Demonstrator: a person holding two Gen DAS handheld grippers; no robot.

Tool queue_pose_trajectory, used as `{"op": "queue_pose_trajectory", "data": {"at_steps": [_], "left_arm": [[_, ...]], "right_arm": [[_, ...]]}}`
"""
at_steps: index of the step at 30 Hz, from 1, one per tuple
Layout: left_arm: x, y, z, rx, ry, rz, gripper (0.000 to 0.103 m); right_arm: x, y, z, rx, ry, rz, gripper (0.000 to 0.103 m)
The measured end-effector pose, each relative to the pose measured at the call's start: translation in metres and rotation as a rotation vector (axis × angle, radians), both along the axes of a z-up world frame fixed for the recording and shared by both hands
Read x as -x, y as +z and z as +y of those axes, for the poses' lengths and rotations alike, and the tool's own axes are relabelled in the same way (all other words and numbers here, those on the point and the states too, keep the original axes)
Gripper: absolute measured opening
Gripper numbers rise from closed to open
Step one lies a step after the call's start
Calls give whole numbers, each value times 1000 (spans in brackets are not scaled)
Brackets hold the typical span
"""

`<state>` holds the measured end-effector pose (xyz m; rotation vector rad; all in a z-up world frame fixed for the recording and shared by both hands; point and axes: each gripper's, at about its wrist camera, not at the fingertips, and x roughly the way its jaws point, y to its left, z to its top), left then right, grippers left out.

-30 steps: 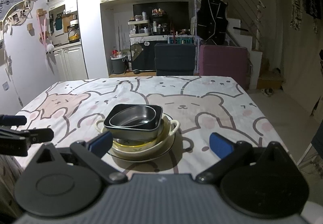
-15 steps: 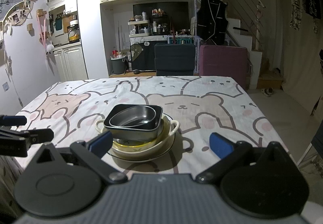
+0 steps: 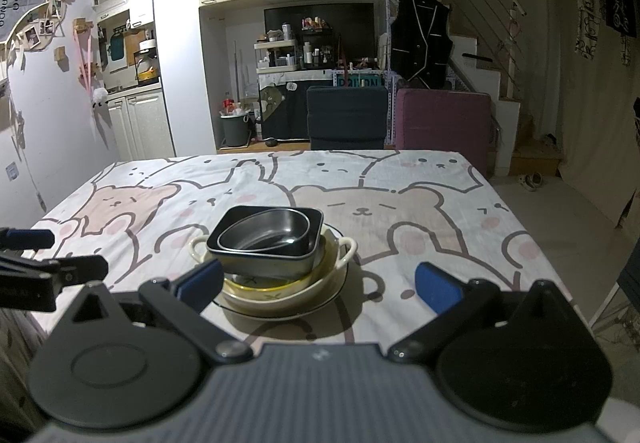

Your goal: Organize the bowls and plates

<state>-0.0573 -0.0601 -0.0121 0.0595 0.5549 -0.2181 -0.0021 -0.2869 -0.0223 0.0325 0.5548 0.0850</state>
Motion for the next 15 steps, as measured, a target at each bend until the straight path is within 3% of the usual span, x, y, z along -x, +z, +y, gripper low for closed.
{"op": "queue_pose_trajectory", "data": {"at_steps": [15], "left_arm": [[1, -1, 0, 0, 1, 5, 103]], "right_arm": [[0, 0, 0, -1, 0, 1, 103]]}}
